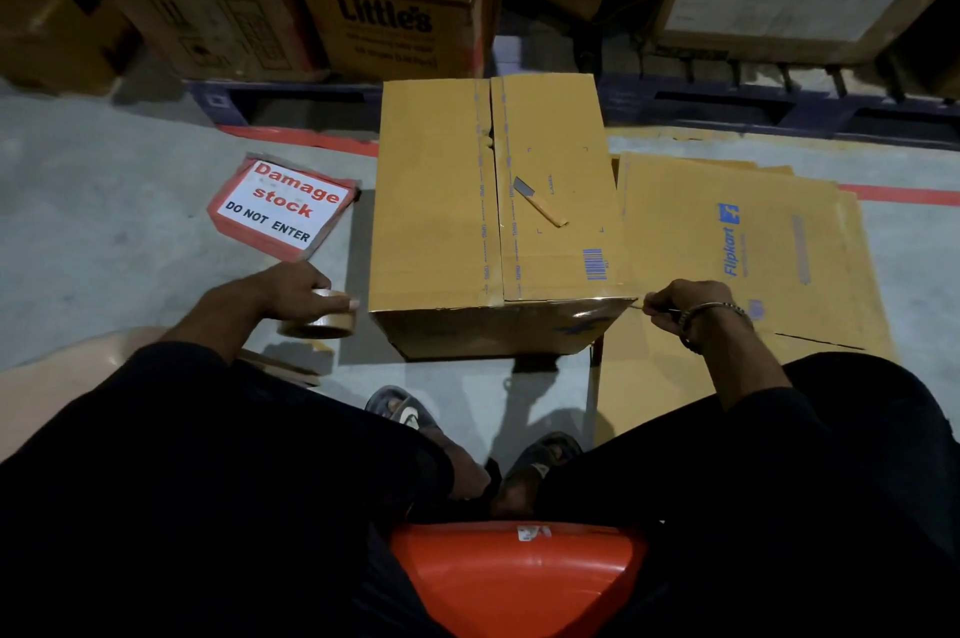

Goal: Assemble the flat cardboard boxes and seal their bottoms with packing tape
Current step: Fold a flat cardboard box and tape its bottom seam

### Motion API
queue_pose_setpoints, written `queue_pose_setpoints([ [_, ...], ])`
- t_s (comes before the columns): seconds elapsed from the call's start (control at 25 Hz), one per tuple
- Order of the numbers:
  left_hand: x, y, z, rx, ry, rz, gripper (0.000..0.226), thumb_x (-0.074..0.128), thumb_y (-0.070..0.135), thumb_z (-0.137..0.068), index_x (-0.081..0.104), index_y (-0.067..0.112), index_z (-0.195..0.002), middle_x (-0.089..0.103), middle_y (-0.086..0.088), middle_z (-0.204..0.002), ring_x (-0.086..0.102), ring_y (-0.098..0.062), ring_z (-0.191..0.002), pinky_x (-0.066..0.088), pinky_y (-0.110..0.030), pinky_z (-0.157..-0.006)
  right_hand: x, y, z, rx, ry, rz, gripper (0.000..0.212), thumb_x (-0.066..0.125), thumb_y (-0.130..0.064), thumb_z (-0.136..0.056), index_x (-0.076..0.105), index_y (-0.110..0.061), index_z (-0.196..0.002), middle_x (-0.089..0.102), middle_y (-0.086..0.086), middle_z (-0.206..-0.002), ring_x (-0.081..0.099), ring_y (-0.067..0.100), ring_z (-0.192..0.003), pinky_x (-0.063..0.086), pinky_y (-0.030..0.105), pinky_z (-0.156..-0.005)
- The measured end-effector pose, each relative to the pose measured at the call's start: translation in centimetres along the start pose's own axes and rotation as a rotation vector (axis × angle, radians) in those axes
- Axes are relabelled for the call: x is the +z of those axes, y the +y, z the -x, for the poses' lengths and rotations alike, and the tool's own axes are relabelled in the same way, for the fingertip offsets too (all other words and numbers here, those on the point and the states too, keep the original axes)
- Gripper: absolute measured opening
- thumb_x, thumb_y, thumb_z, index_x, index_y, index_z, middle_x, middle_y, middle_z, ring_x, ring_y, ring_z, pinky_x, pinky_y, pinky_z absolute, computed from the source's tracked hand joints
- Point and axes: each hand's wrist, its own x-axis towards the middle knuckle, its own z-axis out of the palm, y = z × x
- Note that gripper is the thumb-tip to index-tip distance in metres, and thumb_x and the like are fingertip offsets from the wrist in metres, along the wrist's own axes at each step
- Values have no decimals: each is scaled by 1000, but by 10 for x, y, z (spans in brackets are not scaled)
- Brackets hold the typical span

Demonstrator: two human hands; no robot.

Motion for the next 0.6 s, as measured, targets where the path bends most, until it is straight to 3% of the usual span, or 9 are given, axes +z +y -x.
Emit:
queue_pose_setpoints([
  [0.12,6,4,-7,-16,-60,5,71,52,78,-87,69,10,-77,70,-8,-80,66,-24,-80,45,-33,-71,5,5,-5,9,17,7,10,68,8,-88,74,8,-96,74,18,-85,73,24,-69,60,32,-57],
  [0.2,8,6,-10,-32,-77,11,72,50,79,-86,68,10,-78,69,-9,-81,64,-23,-78,44,-32,-71,10,8,-9,8,16,7,12,67,6,-89,74,7,-98,75,18,-88,74,23,-72,62,34,-65],
  [0.32,10,7,-12,-52,-84,8,74,48,81,-82,69,10,-78,68,-11,-83,62,-23,-78,43,-31,-71,15,13,-5,-53,25,157,9,73,-4,-89,73,-2,-98,73,19,-106,70,29,-92,61,44,-77],
  [0.36,12,7,-12,-53,-88,-3,74,48,81,-83,69,10,-78,67,-11,-83,61,-22,-78,43,-31,-70,15,16,-5,-103,69,288,20,79,-10,-85,73,-5,-104,72,18,-112,68,32,-98,60,45,-78],
  [0.48,15,5,-13,-53,-84,-30,73,47,78,-88,68,9,-78,66,-10,-83,60,-22,-77,42,-31,-70,19,18,14,-323,336,385,40,76,-12,-82,71,-15,-122,72,15,-119,67,35,-106,57,42,-85],
  [0.56,15,6,-14,-47,-72,-46,69,47,76,-92,66,11,-75,64,-7,-79,58,-20,-75,41,-30,-68,38,11,41,-666,499,382,34,67,-14,-86,70,-19,-120,74,8,-112,67,32,-104,57,42,-85],
  [0.6,15,7,-13,-43,-71,-56,66,47,74,-93,65,13,-74,62,-4,-78,57,-18,-73,41,-30,-67,56,10,57,-857,451,384,29,67,-17,-88,70,-20,-116,74,4,-105,67,28,-99,57,42,-82],
])
